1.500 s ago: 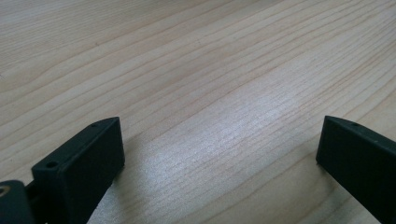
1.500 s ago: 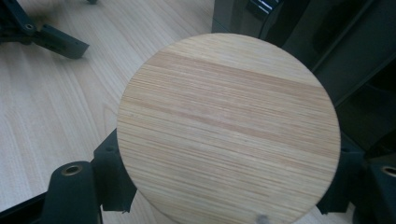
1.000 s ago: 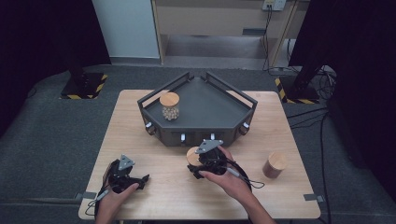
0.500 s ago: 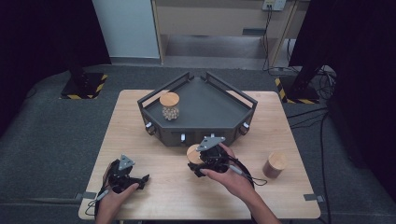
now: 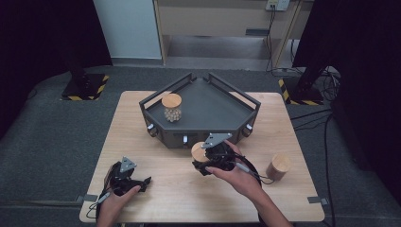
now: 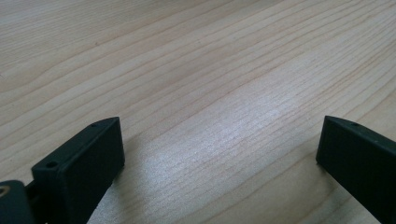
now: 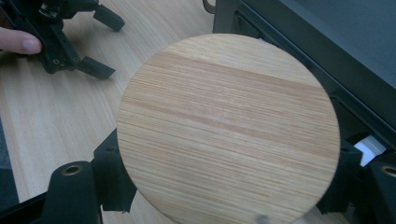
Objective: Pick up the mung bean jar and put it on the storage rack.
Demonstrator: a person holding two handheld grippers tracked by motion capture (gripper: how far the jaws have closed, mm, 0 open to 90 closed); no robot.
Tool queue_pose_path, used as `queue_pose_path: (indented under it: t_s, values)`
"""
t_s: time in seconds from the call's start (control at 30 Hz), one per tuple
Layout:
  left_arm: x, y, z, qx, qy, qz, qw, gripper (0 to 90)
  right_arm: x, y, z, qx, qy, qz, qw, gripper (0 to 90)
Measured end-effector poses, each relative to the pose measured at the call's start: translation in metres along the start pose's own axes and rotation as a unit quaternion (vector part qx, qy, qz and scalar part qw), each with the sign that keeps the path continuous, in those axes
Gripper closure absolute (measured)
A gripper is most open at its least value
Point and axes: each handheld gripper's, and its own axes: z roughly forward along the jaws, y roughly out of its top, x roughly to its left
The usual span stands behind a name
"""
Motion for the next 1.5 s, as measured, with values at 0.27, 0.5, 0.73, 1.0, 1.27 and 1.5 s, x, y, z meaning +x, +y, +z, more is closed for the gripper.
queue_pose_path:
  t_s: [0.27,0.5,0.73,1.0,1.27,1.5]
  values:
    - [0.0,0.0,0.0,0.0,0.0,0.0,1.0,0.0,-0.005,0.006,-0.006,0.002,0.0,-0.001,1.0,25.7]
    - [0.0,0.0,0.0,0.0,0.0,0.0,1.0,0.0,-0.01,0.017,-0.014,0.002,-0.002,-0.005,1.0,25.7]
    - [0.0,0.0,0.0,0.0,0.0,0.0,1.0,0.0,-0.017,0.023,-0.02,-0.005,-0.004,0.0,1.0,25.7]
    - [0.001,0.0,0.0,0.0,-0.002,0.0,1.0,0.0,-0.022,0.033,-0.029,-0.009,-0.012,-0.004,0.9999,25.6]
    - [0.001,0.0,0.0,0.0,-0.002,0.0,1.0,0.0,-0.029,0.041,-0.033,-0.009,-0.015,-0.003,0.9998,25.7]
    - [0.0,0.0,0.0,0.0,0.0,-0.001,1.0,0.0,-0.032,0.05,-0.037,-0.007,-0.022,-0.006,0.9997,25.7]
